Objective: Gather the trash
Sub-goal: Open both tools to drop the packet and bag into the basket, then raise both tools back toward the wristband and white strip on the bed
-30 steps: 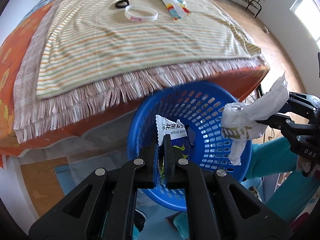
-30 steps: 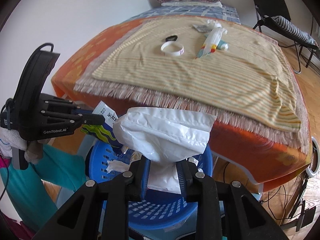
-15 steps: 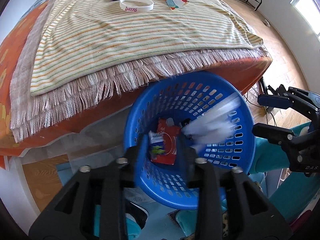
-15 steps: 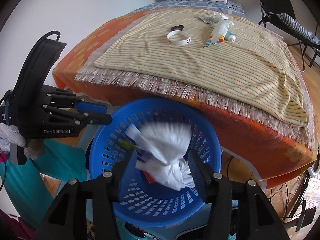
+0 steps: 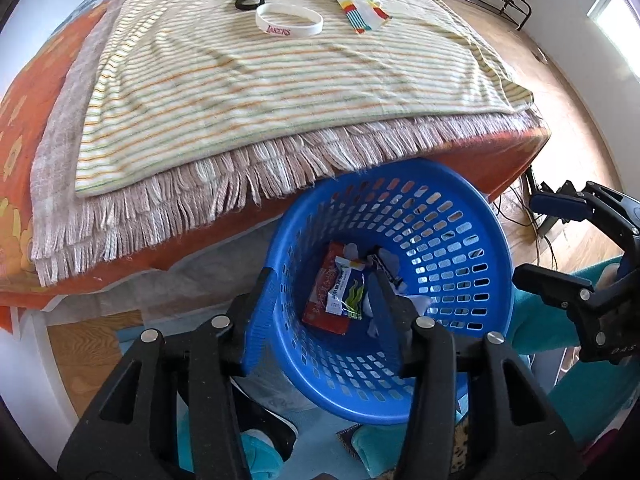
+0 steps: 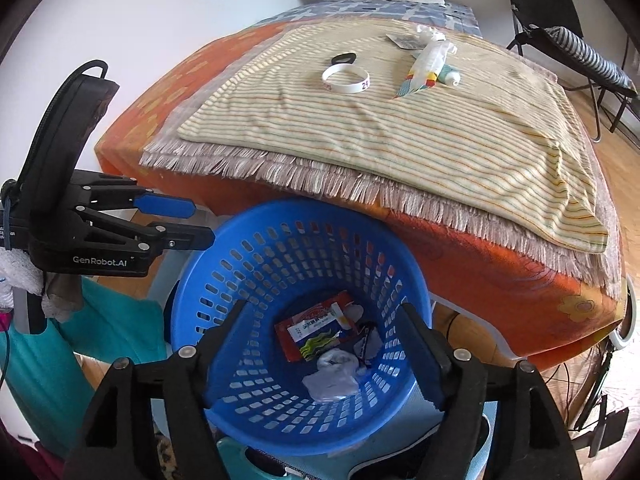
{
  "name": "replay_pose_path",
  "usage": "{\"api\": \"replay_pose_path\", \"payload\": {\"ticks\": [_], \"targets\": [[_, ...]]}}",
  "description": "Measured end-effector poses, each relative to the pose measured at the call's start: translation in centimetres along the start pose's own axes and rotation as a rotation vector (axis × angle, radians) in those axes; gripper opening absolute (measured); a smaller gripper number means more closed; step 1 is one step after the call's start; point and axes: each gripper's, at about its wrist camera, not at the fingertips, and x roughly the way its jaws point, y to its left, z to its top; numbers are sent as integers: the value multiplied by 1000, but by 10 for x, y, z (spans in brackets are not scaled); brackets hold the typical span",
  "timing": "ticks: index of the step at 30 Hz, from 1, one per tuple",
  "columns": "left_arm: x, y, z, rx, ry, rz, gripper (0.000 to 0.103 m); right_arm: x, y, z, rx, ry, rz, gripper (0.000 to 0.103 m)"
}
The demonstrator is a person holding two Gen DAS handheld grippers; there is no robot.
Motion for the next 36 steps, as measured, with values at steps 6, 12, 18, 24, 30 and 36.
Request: {"api": "replay_pose_path", "payload": {"ticks": [6,12,18,24,30,36], "targets": [[-7,4,8,-12,-21,7,48,-5,-2,6,12,-14,-33,86],[-18,12,27,-42,-52,7,56,-10,-9,17,36,-23,-62,87],[-28,16,52,-43,-87,19,57,-18,-25,36,93,-22,-67,88],[-37,30,82,-85,-131,15,57,-30,-44,69,115,-66,-55,97],[-33,43,114,-134,-145,-17,57,-39,-57,109,112,-178,-86,98],[-19,52,142,-175,-133,-62,57,-34,-86,155,196,-207,-67,97]]}}
